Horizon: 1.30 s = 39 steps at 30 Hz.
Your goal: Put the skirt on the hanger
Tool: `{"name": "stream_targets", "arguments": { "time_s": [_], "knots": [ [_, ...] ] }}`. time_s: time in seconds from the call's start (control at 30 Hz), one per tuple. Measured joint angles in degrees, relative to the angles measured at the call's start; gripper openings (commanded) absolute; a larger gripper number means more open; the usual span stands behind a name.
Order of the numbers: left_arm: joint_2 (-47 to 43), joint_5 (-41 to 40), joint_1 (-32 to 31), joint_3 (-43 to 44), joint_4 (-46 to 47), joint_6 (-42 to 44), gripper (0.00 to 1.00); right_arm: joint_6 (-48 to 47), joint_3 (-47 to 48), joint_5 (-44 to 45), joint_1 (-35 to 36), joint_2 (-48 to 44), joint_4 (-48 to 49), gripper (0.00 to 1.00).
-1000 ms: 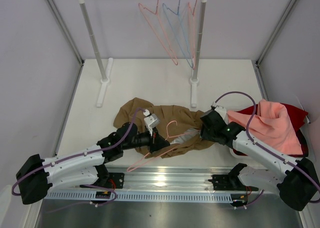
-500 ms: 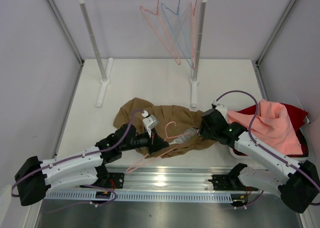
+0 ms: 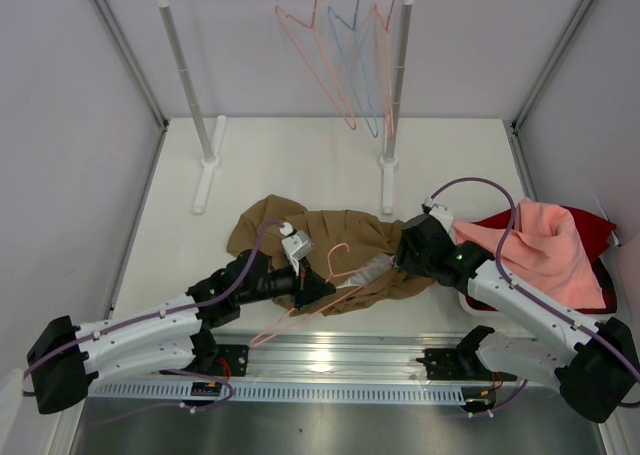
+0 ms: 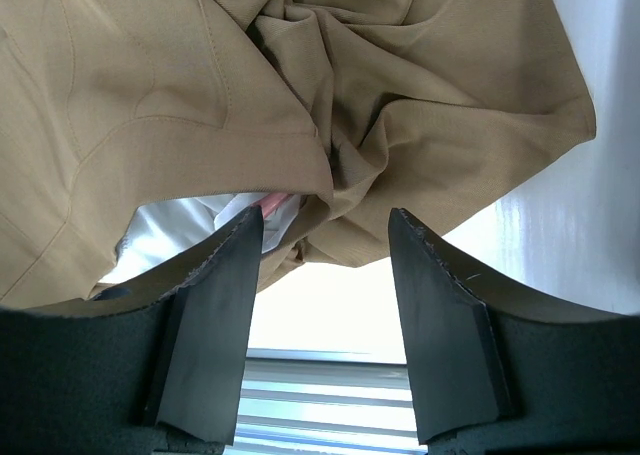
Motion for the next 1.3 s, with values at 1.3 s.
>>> {"name": "stream_targets", "arguments": {
  "time_s": [1.3],
  "knots": [
    [4.3,2.1,-0.8,-3.0,13.4,-0.6,0.0,-1.0,0.1,0.1,-1.7,-0.8,-1.0,0.64]
  ]
}}
